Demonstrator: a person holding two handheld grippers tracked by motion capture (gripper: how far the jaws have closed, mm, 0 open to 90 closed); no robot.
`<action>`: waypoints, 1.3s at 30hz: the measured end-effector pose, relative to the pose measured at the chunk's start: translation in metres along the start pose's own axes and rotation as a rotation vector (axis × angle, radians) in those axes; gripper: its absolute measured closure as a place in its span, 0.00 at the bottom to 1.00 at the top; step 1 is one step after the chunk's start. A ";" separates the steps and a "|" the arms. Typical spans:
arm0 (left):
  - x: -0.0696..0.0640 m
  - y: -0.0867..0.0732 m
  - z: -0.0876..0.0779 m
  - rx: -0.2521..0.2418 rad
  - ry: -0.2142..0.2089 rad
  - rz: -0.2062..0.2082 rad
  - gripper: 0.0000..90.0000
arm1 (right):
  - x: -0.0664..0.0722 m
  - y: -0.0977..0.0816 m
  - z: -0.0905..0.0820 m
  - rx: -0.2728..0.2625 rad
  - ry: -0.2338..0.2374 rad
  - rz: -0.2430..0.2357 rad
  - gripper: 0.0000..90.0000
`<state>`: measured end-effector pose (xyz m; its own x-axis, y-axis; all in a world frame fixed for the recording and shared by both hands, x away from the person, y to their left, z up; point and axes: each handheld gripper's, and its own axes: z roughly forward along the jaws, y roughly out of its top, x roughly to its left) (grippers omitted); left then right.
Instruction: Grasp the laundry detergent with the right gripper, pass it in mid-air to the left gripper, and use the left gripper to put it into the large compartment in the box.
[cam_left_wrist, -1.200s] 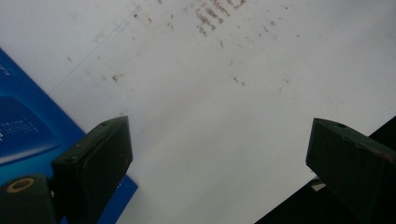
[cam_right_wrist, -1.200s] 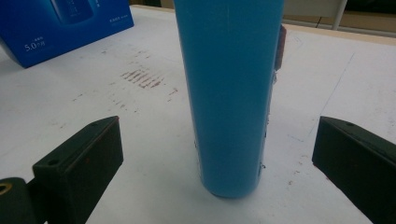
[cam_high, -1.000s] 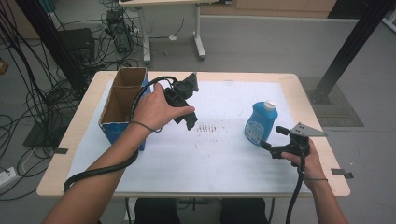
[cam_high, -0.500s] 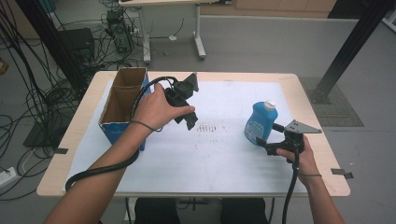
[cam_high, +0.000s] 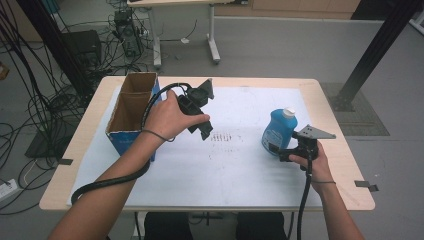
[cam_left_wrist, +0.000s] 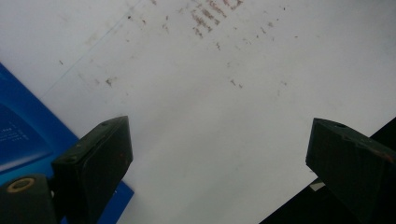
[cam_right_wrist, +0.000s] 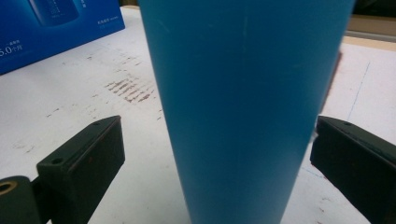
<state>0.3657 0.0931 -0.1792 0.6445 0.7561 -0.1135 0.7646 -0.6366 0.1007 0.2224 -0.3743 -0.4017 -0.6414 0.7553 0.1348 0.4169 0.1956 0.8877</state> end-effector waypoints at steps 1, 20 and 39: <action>0.000 0.000 0.000 0.000 0.000 0.000 0.08 | 0.000 0.000 0.000 0.000 0.000 0.000 0.03; 0.001 0.001 0.001 0.003 0.002 -0.002 0.08 | 0.001 -0.004 0.011 -0.008 -0.008 0.013 0.12; 0.001 0.000 0.001 0.001 0.001 -0.004 0.09 | 0.006 -0.005 0.014 -0.014 -0.034 0.011 0.28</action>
<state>0.3662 0.0941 -0.1800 0.6411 0.7591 -0.1127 0.7674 -0.6334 0.0994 0.2256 -0.3624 -0.4114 -0.6147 0.7780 0.1301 0.4150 0.1787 0.8921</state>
